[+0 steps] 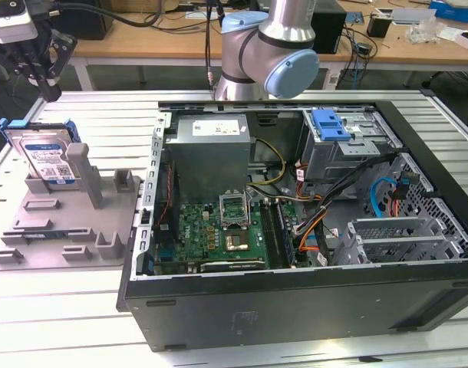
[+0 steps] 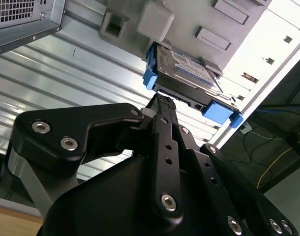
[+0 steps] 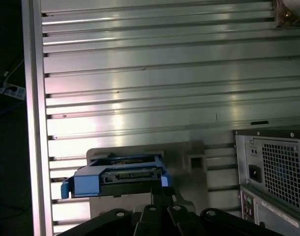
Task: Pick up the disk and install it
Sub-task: 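Pick up the disk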
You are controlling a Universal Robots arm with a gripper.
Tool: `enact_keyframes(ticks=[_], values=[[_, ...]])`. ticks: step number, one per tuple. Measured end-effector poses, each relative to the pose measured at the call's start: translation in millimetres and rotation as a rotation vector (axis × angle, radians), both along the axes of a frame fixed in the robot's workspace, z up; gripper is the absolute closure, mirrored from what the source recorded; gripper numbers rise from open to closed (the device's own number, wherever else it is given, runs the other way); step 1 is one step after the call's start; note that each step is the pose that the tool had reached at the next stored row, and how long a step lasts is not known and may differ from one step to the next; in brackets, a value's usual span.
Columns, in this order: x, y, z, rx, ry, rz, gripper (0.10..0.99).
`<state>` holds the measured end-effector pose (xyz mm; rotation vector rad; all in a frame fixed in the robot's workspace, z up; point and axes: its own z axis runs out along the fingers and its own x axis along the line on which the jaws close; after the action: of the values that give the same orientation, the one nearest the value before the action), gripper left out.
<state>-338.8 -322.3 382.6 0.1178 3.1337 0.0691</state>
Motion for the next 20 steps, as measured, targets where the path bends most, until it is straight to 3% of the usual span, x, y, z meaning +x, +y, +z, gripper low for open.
enact_keyframes(ticks=[4,7,20], values=[[-0.4,0.0,-0.1,0.004,0.0023,0.033,0.98],[-0.4,0.0,-0.5,0.004,0.0029,0.191,0.98],[-0.4,0.0,-2.3,0.003,0.0037,0.525,0.98]])
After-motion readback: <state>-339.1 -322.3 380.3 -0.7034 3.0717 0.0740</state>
